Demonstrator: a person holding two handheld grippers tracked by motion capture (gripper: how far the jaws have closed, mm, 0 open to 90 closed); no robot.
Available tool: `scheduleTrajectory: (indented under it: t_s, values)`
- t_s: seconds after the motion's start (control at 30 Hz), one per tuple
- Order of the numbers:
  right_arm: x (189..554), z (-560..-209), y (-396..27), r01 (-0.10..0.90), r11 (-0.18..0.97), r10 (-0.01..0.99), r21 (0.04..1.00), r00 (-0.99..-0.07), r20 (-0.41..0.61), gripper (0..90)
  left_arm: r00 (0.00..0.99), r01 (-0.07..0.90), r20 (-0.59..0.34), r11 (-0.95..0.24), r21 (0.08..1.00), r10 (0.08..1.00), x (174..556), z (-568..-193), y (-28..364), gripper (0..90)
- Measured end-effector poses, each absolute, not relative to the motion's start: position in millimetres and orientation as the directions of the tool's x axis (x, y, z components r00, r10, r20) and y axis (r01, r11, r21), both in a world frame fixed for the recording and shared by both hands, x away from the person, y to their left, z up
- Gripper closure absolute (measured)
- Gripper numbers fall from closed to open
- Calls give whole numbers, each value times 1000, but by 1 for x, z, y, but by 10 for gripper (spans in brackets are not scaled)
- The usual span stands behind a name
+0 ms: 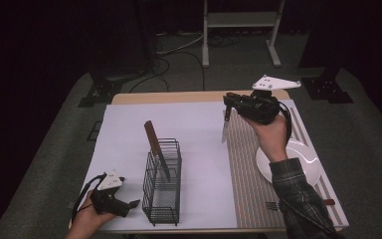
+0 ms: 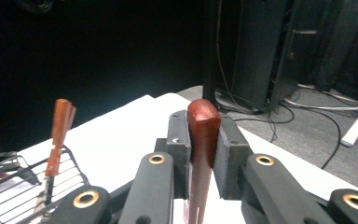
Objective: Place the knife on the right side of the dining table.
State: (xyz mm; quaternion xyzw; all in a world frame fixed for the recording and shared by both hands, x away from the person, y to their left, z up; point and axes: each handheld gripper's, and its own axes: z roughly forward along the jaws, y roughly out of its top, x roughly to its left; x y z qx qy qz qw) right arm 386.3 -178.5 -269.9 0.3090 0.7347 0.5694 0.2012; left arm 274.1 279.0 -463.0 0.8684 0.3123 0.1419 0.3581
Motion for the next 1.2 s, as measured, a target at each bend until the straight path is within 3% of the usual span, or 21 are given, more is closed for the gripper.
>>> scheduleTrajectory:
  t_s: [1.2]
  values:
    - [435, -317, -230, 276, 126, 870, 953, -492, 27, 780, 766, 438, 26, -551, 710, 643, 274, -463, 279, 0]
